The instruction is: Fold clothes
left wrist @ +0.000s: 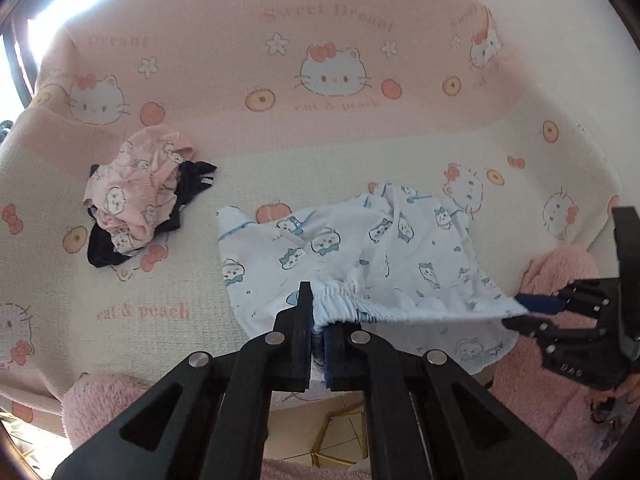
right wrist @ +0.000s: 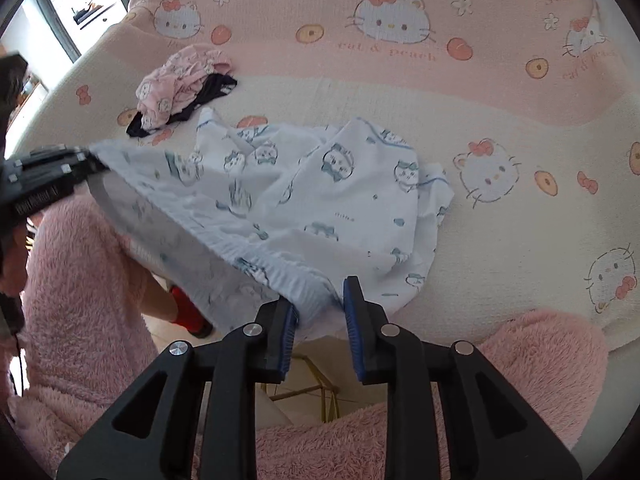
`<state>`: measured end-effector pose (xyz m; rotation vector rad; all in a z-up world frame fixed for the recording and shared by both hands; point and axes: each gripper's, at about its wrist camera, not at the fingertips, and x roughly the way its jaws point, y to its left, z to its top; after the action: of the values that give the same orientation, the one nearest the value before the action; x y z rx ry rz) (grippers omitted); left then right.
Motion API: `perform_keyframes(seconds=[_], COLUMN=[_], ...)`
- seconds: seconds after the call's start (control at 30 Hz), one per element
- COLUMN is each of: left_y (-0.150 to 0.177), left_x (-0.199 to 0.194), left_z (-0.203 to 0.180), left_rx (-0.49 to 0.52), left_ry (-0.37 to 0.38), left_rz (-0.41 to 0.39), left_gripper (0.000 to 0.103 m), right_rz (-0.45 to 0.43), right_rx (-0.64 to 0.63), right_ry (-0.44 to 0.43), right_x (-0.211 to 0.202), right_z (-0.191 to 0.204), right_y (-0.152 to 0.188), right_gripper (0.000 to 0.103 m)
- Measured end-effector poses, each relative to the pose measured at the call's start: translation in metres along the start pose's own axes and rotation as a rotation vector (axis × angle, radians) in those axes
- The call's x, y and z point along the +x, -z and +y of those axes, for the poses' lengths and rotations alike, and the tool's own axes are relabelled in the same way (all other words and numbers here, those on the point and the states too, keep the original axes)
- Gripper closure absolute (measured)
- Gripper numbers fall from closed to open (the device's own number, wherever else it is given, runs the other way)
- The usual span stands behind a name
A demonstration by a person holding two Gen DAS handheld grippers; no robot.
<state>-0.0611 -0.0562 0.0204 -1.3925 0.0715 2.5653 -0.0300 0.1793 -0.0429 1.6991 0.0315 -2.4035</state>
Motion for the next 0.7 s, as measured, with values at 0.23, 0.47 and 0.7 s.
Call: perform_keyframes(seconds=[0.23, 0.47, 0.7], left_y=[0.009, 0.027, 0.043], left_x=[-0.012, -0.004, 0.019], left_z=[0.02, 0.015, 0.021], left_rx=[-0.069, -0.106, -0.09], left_ry=[-0.005, 0.033, 0.065], left_rz=[-0.02, -0.005, 0.11], left_gripper=[0.099, 0.099, 0.098], right_rz=[0.041, 0.103, -0.049], right_rx=[-0.07, -0.132, 0.037], right_ry=[0.056, 0.069, -0.003], right_x=[0.023, 0.033, -0.017], right_z=[0.016, 0.018, -0.022], right_y=[0.011, 0.024, 0.003], right_gripper=[0.077, 0.077, 0.092])
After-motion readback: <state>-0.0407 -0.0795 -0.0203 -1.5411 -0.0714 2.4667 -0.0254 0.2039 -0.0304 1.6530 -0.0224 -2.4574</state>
